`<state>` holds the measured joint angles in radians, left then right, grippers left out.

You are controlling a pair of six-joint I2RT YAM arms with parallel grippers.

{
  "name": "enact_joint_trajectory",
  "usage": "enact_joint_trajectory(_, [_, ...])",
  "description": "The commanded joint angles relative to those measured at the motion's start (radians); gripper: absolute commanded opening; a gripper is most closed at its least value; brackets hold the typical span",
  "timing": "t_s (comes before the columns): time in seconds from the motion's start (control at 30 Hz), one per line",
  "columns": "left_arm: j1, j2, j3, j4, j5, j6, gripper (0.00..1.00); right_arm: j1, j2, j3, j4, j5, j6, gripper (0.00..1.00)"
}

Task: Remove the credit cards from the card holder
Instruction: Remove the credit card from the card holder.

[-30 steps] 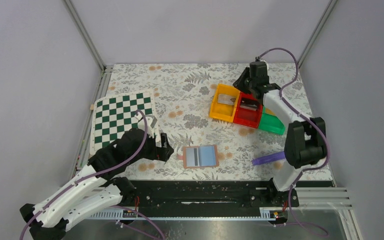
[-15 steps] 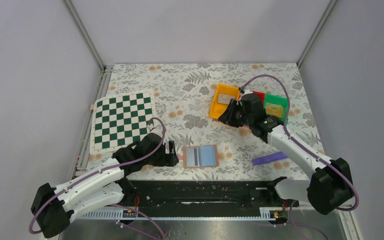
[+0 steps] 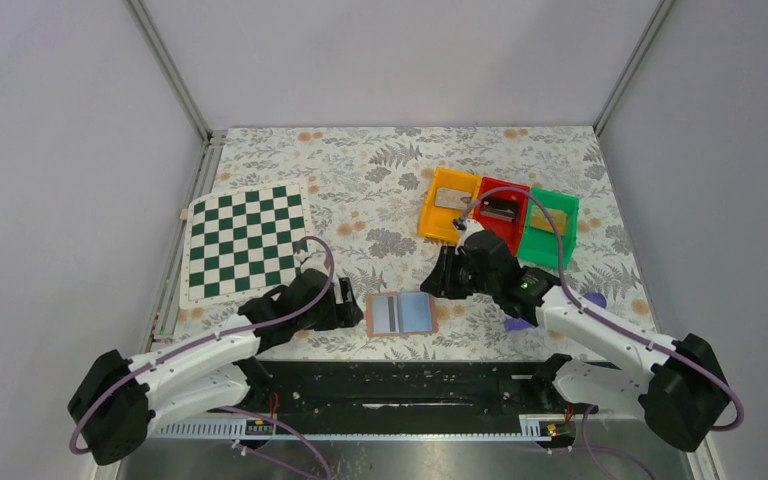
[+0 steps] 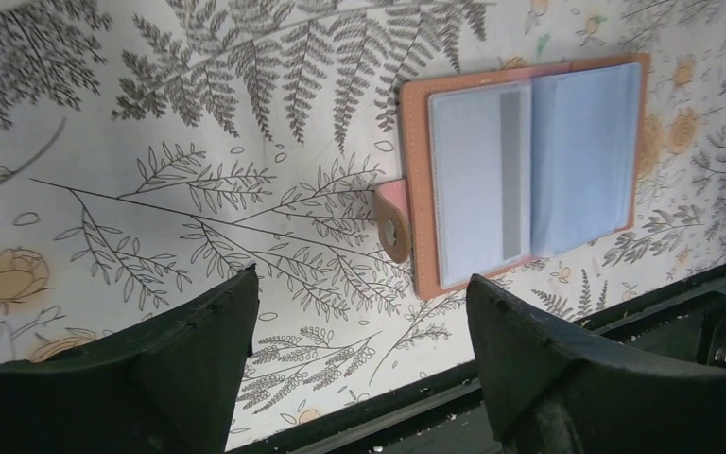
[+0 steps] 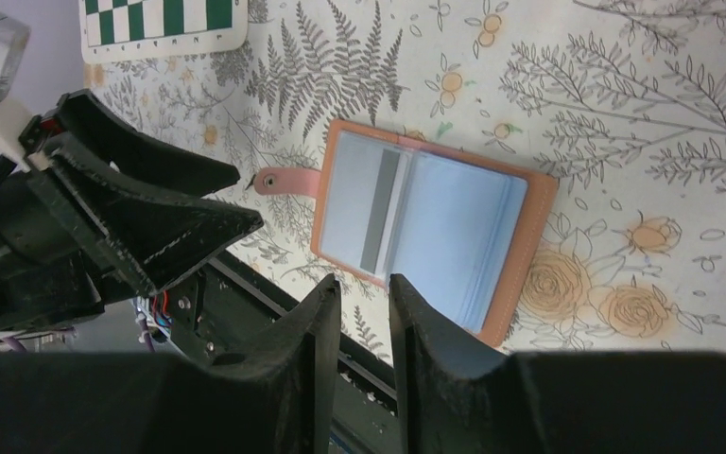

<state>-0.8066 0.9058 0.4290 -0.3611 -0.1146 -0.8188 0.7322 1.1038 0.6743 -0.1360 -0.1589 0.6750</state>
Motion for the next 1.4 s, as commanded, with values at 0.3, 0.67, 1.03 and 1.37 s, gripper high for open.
enact_joint_trajectory(0.3, [0.005, 0.202, -0.018, 0.248, 0.049, -0.045, 0.74, 0.01, -0.125, -0.099, 0.054, -0.002, 0.003, 0.33])
enact_joint_trajectory(0.67, [0.004, 0.313, -0.01, 0.356, 0.154, -0.052, 0.28, 0.025, -0.09, -0.091, 0.063, 0.004, 0.013, 0.38])
enact_joint_trajectory(1.03, [0.003, 0.136, -0.023, 0.412, 0.283, -0.108, 0.0, 0.092, 0.017, -0.1, 0.171, 0.002, 0.078, 0.63])
enact_joint_trajectory(1.37, [0.003, 0.095, -0.035, 0.386, 0.296, -0.102, 0.0, 0.169, 0.18, -0.024, 0.172, 0.012, 0.009, 0.75])
